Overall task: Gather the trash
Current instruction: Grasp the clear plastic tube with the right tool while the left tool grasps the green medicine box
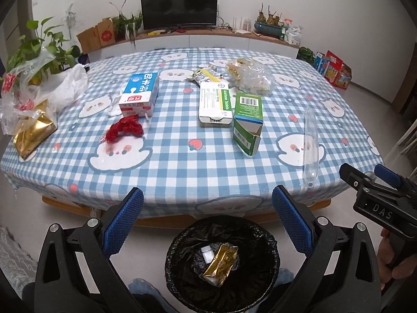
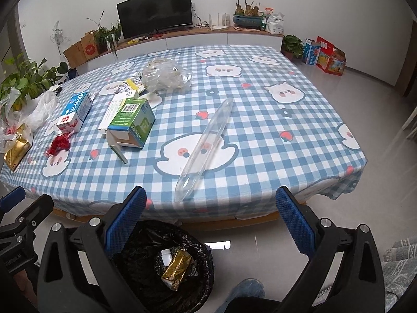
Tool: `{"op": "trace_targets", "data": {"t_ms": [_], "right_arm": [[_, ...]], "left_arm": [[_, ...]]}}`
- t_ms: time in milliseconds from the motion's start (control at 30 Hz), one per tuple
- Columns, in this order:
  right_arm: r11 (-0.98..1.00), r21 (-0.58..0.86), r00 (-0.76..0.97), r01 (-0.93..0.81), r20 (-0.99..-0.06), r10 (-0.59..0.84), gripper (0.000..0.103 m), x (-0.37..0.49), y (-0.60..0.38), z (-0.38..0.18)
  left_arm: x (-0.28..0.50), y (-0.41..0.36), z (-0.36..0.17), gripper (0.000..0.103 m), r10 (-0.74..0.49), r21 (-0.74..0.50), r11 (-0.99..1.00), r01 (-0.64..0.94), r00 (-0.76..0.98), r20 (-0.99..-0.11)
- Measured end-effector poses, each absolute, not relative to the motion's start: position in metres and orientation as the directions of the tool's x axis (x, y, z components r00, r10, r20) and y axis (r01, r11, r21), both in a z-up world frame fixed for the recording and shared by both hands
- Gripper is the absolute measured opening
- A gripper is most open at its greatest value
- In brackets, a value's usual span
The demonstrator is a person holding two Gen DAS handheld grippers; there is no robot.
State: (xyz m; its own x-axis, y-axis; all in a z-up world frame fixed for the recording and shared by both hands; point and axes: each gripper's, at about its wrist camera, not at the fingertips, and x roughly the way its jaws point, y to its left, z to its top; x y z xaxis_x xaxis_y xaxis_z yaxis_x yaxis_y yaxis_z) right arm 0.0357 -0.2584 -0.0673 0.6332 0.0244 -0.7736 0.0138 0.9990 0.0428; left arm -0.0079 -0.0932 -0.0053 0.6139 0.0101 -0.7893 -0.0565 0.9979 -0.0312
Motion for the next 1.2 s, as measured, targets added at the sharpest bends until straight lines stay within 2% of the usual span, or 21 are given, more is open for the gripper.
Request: {"op": "trace_targets", "data": {"t_ms": [367,733,900,1200], "right_arm": [[0.998,0.041,0.584,0.051,-0.812,0.003,0.095,0.109,-0.275,-0.083],[1.0,0.021,0.54,0.02,-0.841,0.007,0.085,0.158,-0.27,-0.103],[0.999,0.037,0.508,0.011,-0.861,0.026,0.074,0.172,-0.27,-0.118],[0.998,0.065,0.485,0.017,-0.873,0.049,0.052,0.181,-0.275,-0.133]], "left_arm": [[0.069,-0.118,-0.012,0.097,-0.033,-0.052,0.999,-0.015,0.586,-0.81],[0.13,-0.137,-0.023,0.096,-0.034,-0.038,0.999,0.004,0.577,-0.816],[0.151,-0.143,-0.031,0.095,-0.014,-0.02,1.0,-0.004,0.57,-0.822],[0.174,-0.154,-0.046,0.082,0.011,0.009,1.0,-0.006,0.55,-0.835]]}}
